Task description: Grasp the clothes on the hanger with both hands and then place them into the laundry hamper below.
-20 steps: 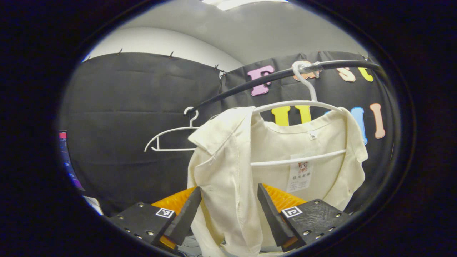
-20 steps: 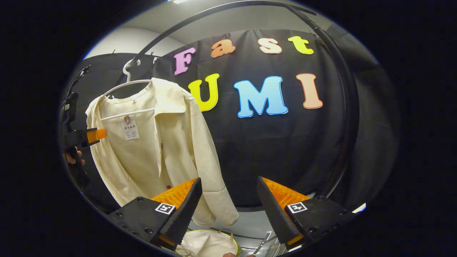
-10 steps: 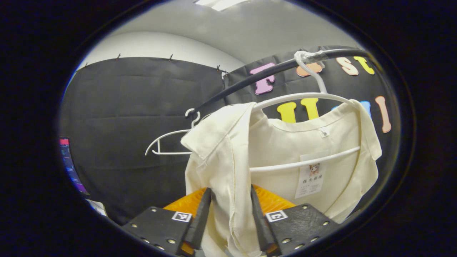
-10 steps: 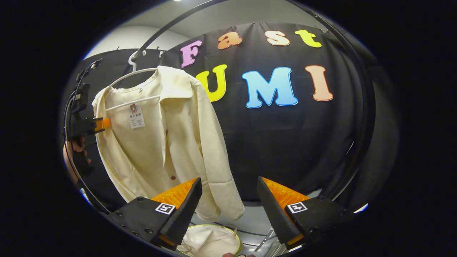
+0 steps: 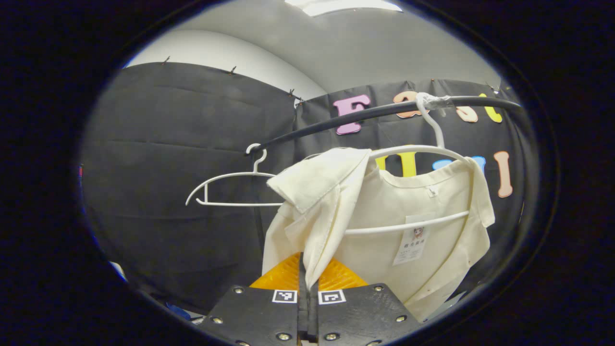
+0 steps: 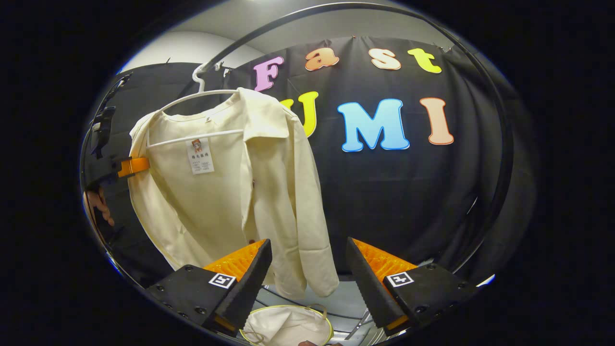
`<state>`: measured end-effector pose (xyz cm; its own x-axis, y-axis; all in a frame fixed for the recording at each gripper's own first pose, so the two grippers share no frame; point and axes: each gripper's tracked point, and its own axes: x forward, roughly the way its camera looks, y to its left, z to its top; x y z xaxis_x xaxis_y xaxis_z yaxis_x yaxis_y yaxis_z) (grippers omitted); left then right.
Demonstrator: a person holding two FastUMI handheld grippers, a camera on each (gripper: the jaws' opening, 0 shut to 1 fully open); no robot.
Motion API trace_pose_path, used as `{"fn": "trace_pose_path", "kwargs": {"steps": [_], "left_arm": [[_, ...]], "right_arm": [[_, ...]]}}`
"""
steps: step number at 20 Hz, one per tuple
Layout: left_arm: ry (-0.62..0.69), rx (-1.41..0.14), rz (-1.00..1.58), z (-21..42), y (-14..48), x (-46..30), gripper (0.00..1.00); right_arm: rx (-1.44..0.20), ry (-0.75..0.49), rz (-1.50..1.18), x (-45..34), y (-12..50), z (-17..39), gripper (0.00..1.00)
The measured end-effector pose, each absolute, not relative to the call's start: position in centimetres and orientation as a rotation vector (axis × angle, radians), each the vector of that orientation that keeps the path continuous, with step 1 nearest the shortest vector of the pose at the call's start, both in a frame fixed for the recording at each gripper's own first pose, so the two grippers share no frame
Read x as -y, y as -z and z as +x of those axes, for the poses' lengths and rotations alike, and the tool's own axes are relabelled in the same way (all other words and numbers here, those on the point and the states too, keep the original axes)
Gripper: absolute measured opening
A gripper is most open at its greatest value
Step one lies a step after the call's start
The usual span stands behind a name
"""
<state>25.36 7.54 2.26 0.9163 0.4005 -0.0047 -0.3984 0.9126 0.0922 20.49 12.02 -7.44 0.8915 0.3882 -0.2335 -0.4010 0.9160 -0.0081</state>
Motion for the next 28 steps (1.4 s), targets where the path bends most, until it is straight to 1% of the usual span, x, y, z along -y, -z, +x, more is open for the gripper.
{"fn": "trace_pose_path", "kwargs": {"steps": [2, 4, 9, 14, 23, 28], "left_arm": [[-0.371, -0.012, 0.093, 24.8, -2.7, -7.0, 0.01], [-0.321, 0.005, 0.038, 24.4, -2.9, -6.2, 0.01], [-0.271, 0.01, -0.012, 23.9, -3.0, -6.5, 0.01], [-0.235, 0.01, -0.057, 24.0, -2.6, -6.1, 0.01], [-0.218, 0.019, -0.035, 23.1, -2.9, -5.5, 0.01], [-0.213, 0.011, -0.025, 22.7, -2.7, -5.4, 0.01]], "right_arm": [[-0.201, -0.424, -0.041, -14.4, 5.9, 20.3, 0.98], [-0.179, -0.44, -0.038, -16.6, 4.7, 20.3, 0.98], [-0.131, -0.463, -0.039, -20.6, 2.2, 22.0, 0.98], [-0.11, -0.487, -0.103, -23.6, 1.6, 24.4, 0.98], [-0.093, -0.398, -0.081, -23.7, 1.0, 29.8, 0.98], [-0.109, -0.402, -0.043, -23.9, 1.1, 31.1, 0.98]]}}
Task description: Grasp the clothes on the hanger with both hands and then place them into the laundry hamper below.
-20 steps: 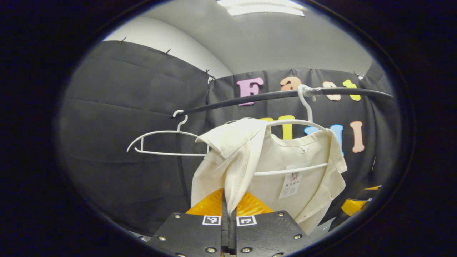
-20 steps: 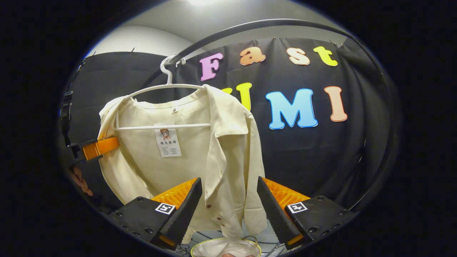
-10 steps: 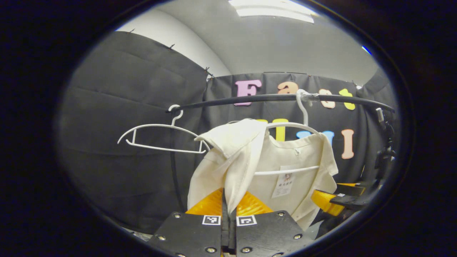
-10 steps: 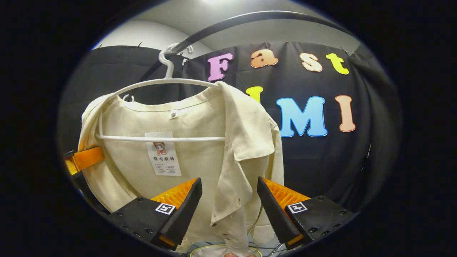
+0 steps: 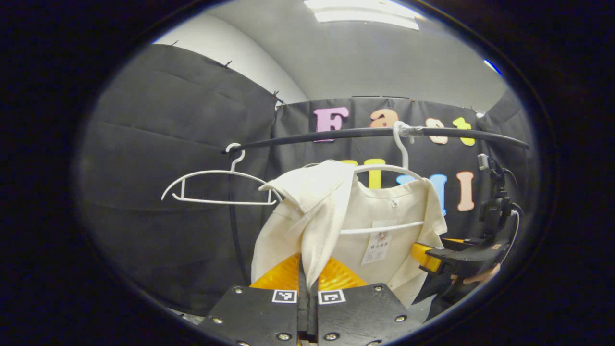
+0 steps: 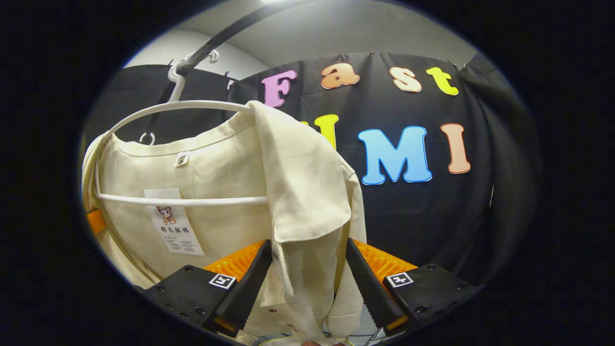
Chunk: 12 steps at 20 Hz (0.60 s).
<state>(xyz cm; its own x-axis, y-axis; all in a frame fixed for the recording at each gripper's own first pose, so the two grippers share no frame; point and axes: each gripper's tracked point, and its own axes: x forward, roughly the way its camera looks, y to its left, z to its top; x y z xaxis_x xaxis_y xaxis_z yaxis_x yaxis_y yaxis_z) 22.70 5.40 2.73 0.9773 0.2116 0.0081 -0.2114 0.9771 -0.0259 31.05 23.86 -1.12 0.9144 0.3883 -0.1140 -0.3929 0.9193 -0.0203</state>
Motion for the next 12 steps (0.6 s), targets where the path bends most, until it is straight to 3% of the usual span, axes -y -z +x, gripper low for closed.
{"fn": "trace_pose_path", "kwargs": {"steps": [9, 11, 12], "left_arm": [[-0.223, 0.002, -0.018, 22.9, -2.5, -5.3, 0.01], [-0.221, 0.002, -0.029, 22.9, -2.5, -5.3, 0.01], [-0.22, 0.003, -0.034, 22.8, -2.5, -5.4, 0.01]], "right_arm": [[-0.112, -0.403, -0.063, -23.3, 1.3, 32.4, 0.98], [-0.124, -0.42, -0.061, -23.5, 1.9, 32.7, 0.89], [-0.126, -0.428, -0.064, -23.6, 1.8, 32.6, 0.72]]}}
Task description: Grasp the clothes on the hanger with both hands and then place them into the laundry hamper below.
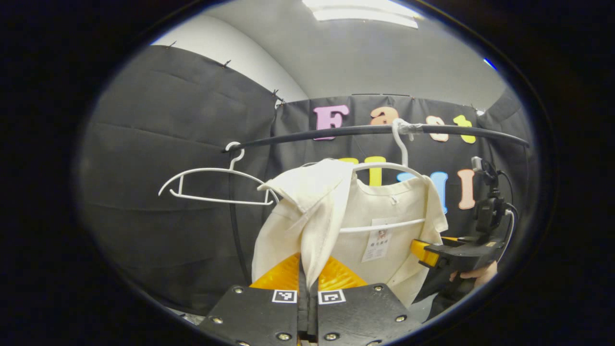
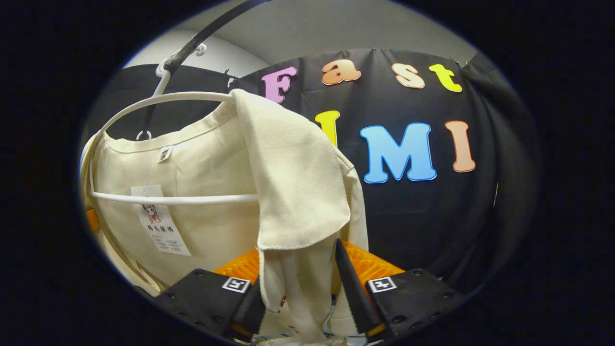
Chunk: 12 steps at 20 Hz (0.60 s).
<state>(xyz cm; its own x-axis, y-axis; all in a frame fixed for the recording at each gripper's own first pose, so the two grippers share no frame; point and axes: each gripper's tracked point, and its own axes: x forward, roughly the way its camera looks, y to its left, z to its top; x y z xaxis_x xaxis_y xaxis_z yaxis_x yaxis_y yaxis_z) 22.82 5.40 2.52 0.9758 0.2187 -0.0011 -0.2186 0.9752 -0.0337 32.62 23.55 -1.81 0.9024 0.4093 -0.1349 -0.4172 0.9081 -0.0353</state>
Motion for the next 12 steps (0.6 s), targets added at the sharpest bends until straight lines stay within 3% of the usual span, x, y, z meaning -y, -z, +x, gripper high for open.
{"fn": "trace_pose_path", "kwargs": {"steps": [3, 5, 12], "left_arm": [[-0.219, 0.008, -0.033, 22.8, -2.7, -5.6, 0.01], [-0.22, 0.008, -0.033, 22.8, -2.7, -5.7, 0.01], [-0.217, -0.002, -0.055, 22.3, -3.5, -7.1, 0.01]], "right_arm": [[-0.098, -0.421, -0.082, -22.7, 1.1, 32.8, 0.2], [-0.104, -0.456, -0.057, -23.0, 1.1, 32.3, 0.04], [-0.039, -0.377, -0.057, -20.5, -1.2, 33.1, 0.04]]}}
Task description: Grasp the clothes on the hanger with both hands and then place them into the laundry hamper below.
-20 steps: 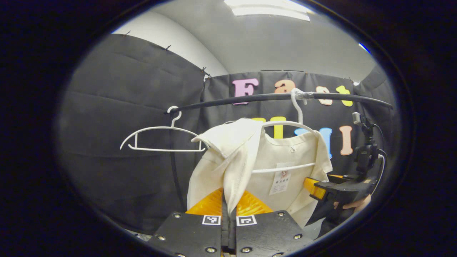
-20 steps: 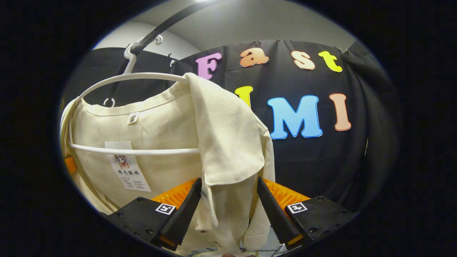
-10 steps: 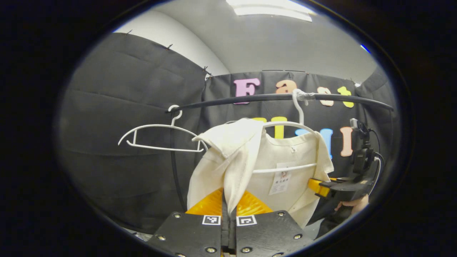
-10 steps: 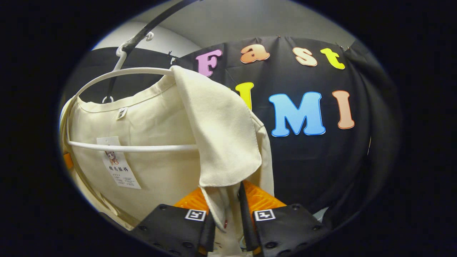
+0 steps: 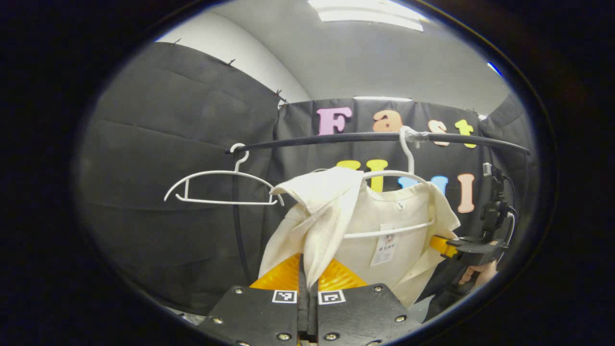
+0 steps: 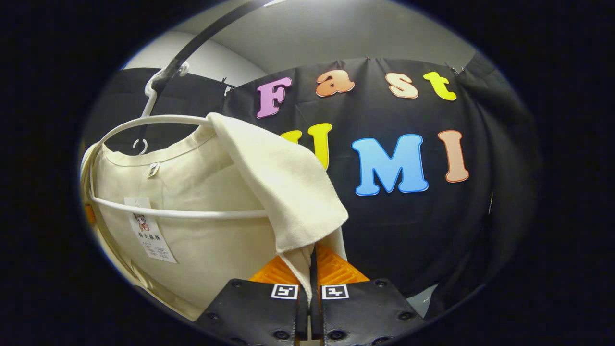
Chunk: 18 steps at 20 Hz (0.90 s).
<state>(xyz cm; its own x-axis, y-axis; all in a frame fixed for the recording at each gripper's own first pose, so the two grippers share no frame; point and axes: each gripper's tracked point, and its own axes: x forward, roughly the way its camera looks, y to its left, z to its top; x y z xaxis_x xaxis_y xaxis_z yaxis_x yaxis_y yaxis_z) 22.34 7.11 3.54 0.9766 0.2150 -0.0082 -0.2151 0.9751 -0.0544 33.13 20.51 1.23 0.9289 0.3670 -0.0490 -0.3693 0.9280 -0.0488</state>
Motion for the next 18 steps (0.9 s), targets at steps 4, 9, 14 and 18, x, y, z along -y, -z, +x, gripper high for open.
{"fn": "trace_pose_path", "kwargs": {"steps": [4, 9, 14, 18], "left_arm": [[-0.208, 0.008, -0.082, 21.9, -4.6, -7.6, 0.01], [-0.195, 0.008, -0.091, 21.3, -5.7, -8.3, 0.01], [-0.109, -0.03, -0.065, 20.7, -6.7, -8.0, 0.01], [0.028, -0.048, -0.113, 19.5, -7.7, -6.5, 0.01]], "right_arm": [[0.005, -0.32, -0.04, -18.7, -3.5, 34.4, 0.04], [0.062, -0.262, -0.037, -17.3, -5.9, 35.7, 0.04], [0.096, -0.238, -0.044, -17.2, -7.1, 36.5, 0.04], [0.101, -0.227, -0.055, -17.3, -7.2, 37.1, 0.0]]}}
